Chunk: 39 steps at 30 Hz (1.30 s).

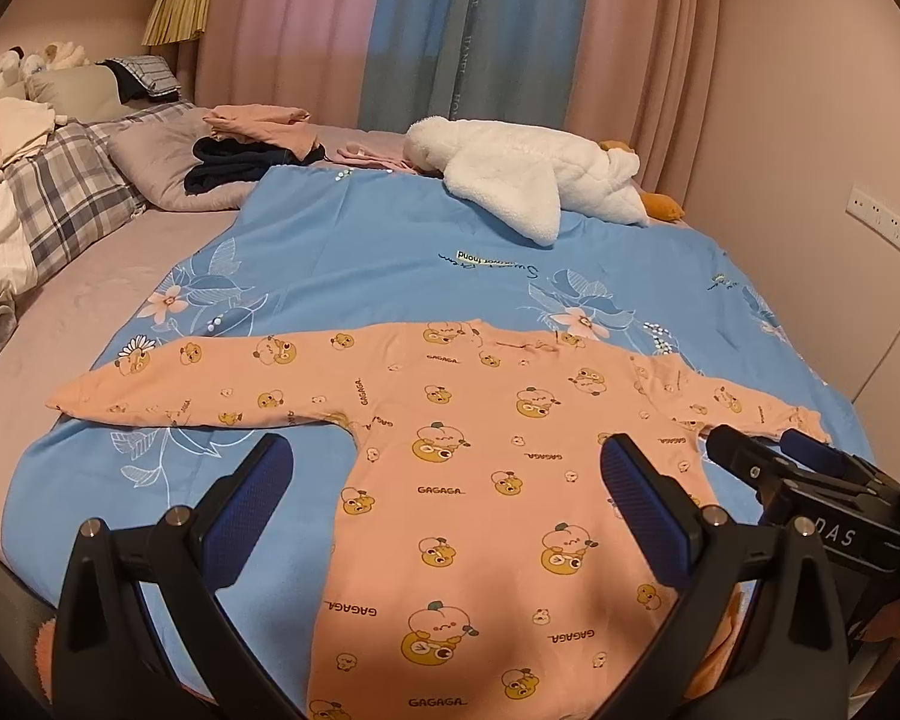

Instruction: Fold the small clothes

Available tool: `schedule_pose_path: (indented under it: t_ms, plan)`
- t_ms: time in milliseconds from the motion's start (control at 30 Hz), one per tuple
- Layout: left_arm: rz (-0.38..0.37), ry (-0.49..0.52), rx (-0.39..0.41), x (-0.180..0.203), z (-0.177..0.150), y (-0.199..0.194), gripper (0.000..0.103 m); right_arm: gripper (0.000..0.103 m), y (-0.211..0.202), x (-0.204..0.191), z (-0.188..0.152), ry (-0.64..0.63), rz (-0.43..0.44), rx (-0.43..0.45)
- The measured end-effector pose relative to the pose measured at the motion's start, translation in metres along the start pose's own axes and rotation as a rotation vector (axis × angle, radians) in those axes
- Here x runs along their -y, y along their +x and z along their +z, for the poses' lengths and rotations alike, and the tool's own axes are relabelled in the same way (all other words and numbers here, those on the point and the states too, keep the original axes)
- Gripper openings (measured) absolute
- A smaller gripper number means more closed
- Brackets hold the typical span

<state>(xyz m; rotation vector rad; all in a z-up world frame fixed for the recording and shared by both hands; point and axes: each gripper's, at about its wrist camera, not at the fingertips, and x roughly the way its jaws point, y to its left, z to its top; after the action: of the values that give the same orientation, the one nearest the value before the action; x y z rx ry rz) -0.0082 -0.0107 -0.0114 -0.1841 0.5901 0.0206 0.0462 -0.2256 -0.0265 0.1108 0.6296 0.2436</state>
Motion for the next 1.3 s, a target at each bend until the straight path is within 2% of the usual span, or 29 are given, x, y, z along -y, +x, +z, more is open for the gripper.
schedule_pose_path:
  t_ms: [400,633,800,1300]
  plan:
    - [-0.015,-0.029,-0.003,-0.005,0.002,0.001,0.102,0.102,0.006,-0.007,0.001,-0.01,0.042,-0.001]
    - [-0.053,-0.088,-0.016,-0.015,0.004,0.001,0.102,0.102,0.004,-0.007,0.009,-0.006,0.066,0.024]
    - [-0.034,-0.108,-0.013,-0.018,0.005,0.0,0.102,0.102,0.008,-0.007,0.01,-0.01,0.059,0.018]
    - [-0.012,-0.132,-0.038,-0.018,0.003,0.007,0.101,0.102,0.006,-0.013,0.027,-0.075,0.188,0.053]
